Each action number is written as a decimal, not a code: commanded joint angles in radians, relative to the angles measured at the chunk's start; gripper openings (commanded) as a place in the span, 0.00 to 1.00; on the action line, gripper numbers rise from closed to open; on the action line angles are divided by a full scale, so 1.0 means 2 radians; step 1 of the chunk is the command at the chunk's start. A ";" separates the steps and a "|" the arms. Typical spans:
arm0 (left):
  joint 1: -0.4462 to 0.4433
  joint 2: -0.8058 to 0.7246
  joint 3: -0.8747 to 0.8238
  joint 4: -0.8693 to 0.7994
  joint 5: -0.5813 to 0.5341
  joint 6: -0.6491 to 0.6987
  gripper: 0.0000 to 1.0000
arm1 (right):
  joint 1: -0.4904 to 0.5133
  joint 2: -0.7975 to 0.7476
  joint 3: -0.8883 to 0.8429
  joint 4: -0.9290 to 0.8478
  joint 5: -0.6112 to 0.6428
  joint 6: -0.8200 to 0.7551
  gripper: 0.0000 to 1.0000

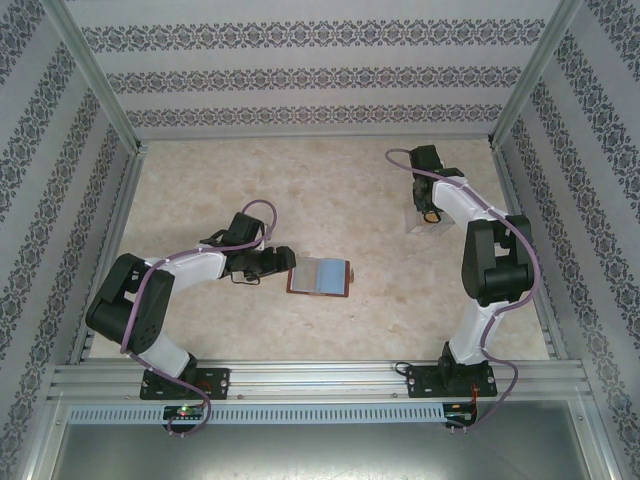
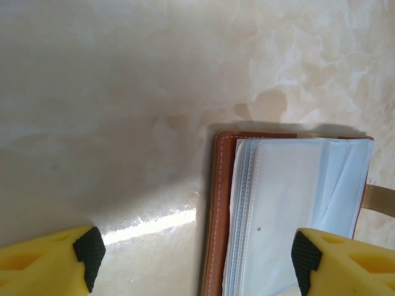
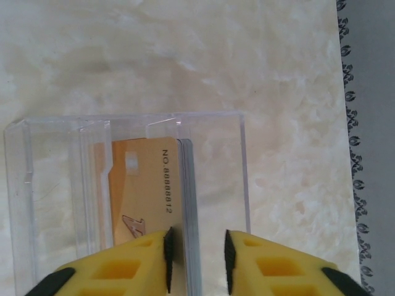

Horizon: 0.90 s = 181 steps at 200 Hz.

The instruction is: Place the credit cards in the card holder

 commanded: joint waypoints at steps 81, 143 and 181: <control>0.003 -0.015 -0.009 -0.037 -0.033 0.011 0.83 | -0.030 -0.026 -0.015 -0.009 -0.073 0.034 0.03; 0.004 -0.018 0.004 -0.055 -0.042 0.021 0.83 | -0.058 -0.050 -0.034 0.005 -0.152 0.059 0.00; 0.003 -0.021 0.006 -0.056 -0.043 0.021 0.83 | -0.065 -0.064 -0.038 0.008 -0.182 0.071 0.00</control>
